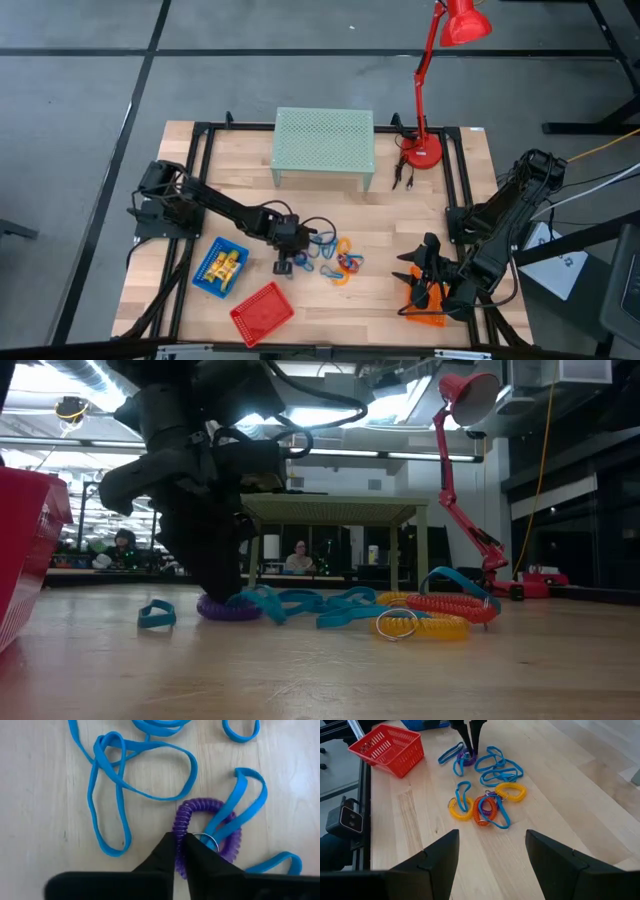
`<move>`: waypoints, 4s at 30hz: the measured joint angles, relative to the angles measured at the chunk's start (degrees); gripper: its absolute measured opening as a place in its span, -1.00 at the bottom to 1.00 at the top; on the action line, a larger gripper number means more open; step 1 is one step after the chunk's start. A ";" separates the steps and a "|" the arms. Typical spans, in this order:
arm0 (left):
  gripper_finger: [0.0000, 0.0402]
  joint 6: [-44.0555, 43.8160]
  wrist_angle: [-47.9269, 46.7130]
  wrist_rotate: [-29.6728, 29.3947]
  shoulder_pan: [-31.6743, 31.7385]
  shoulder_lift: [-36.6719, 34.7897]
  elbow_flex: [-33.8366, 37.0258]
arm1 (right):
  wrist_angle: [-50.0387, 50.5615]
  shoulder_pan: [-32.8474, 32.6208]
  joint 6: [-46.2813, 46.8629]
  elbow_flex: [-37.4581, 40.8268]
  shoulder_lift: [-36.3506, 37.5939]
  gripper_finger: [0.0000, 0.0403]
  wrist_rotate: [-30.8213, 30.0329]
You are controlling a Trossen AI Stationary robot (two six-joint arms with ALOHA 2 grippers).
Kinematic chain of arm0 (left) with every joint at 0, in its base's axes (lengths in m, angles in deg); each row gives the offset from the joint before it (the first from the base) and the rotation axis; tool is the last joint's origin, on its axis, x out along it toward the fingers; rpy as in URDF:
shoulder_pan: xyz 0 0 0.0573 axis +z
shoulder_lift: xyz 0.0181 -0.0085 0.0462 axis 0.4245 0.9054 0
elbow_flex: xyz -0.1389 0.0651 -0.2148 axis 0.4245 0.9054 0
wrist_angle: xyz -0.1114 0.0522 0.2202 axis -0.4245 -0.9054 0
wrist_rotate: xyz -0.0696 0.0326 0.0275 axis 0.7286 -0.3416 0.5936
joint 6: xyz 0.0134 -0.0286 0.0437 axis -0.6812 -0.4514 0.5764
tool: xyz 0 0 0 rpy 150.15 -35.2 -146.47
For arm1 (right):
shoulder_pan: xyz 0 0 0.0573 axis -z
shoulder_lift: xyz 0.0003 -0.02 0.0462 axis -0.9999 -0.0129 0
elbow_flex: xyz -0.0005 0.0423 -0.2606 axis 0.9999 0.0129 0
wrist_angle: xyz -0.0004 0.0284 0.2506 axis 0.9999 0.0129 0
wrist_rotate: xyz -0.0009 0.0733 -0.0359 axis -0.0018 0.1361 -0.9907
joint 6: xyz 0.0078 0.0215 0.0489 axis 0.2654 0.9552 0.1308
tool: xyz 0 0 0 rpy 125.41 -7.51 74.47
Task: Pick & Place Office Desk Supplies
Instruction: Put the violet spring keychain into the orange bin
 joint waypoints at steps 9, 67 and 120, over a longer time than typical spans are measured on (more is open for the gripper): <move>-0.95 2.39 0.02 -2.25 0.64 -11.40 0.08 | 0.00 0.02 -0.43 0.02 0.00 0.15 -0.02; -0.99 7.49 -0.89 -12.63 -1.16 -14.15 -2.45 | -0.13 0.02 -0.80 0.04 -0.02 0.15 0.46; -0.98 28.00 40.34 5.23 1.32 5.85 -17.20 | -26.12 6.73 -26.92 0.04 -5.44 -0.02 -7.47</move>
